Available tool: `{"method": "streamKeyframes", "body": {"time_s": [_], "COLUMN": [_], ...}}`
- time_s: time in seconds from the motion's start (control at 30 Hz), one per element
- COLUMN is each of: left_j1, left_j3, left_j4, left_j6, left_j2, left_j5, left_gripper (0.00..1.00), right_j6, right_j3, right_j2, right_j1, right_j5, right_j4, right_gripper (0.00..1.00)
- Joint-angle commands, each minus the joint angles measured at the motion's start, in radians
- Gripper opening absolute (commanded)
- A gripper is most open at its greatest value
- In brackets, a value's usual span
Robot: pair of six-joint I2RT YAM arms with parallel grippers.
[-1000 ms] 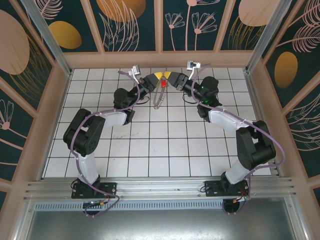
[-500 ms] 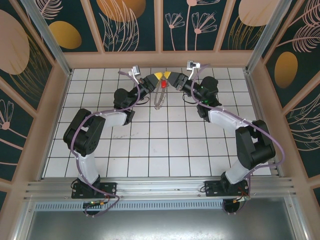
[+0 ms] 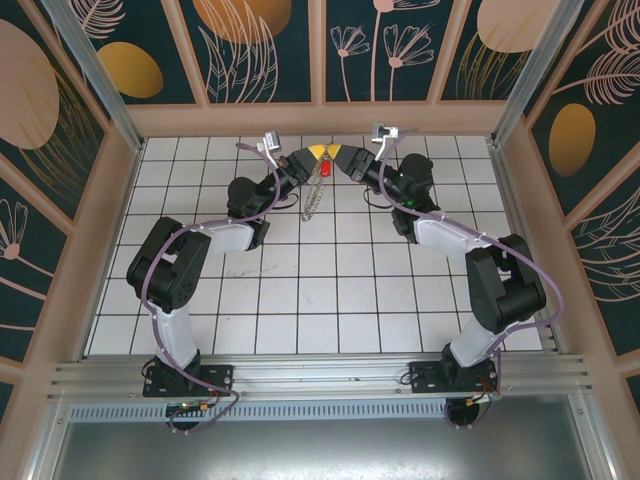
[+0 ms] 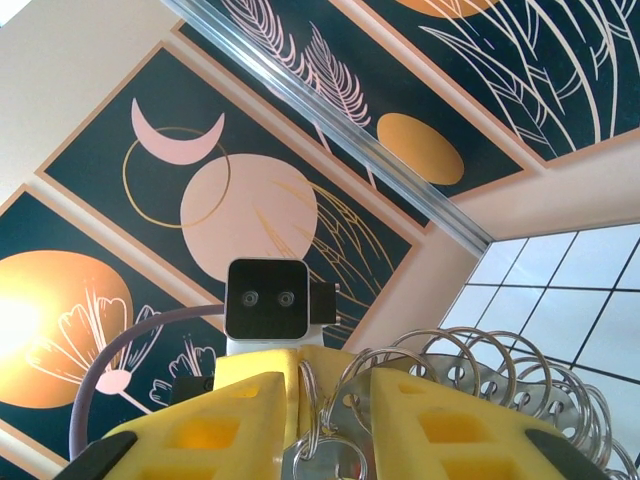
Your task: Put the keys on the keyring
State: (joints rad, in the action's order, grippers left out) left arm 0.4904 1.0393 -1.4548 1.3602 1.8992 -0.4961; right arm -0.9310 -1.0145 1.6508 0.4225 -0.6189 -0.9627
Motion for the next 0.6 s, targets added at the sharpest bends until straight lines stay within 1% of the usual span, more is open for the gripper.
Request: {"method": "streamKeyframes", "body": {"time_s": [0.0,0.2,0.27,0.43,0.5,0.57], "left_j1": [0.005,0.005,0.005,0.005,0.005,0.005], "left_j3": [0.001,-0.001,-0.002,-0.002,-0.002,-0.002], "left_j4": [-0.079,-0.077,-0.072,-0.064,-0.062,-0.062], "left_j6": [0.005,0.000,-0.007,-0.014,-0.015,-0.016], "left_j2": [0.001,0.002,0.001,0.001,0.001,0.001], "left_j5": [-0.001,0.001,0.002,0.002,0.001,0.003], "left_gripper": [0.00,0.00,0.00,0.00,0.00,0.00], "right_j6": [-0.008,-0.003,0.001,0.017,0.023,0.028], "right_j3": [-0.032,-0.039,-0.044,-0.059,-0.061,-0.058], "right_j2": [0.001,-0.003,-0.003,-0.001,-0.001,-0.003], "right_j1": [0.004,0.010,0.015,0.024,0.024,0.022], "right_j5": [-0.012,-0.017,-0.022,-0.025,-0.025,-0.024], "right_j4": [-0.056,-0.049,-0.048,-0.023,-0.018,-0.011], "right_gripper": [0.27,0.16,0.15,0.17,0.12,0.03]}}
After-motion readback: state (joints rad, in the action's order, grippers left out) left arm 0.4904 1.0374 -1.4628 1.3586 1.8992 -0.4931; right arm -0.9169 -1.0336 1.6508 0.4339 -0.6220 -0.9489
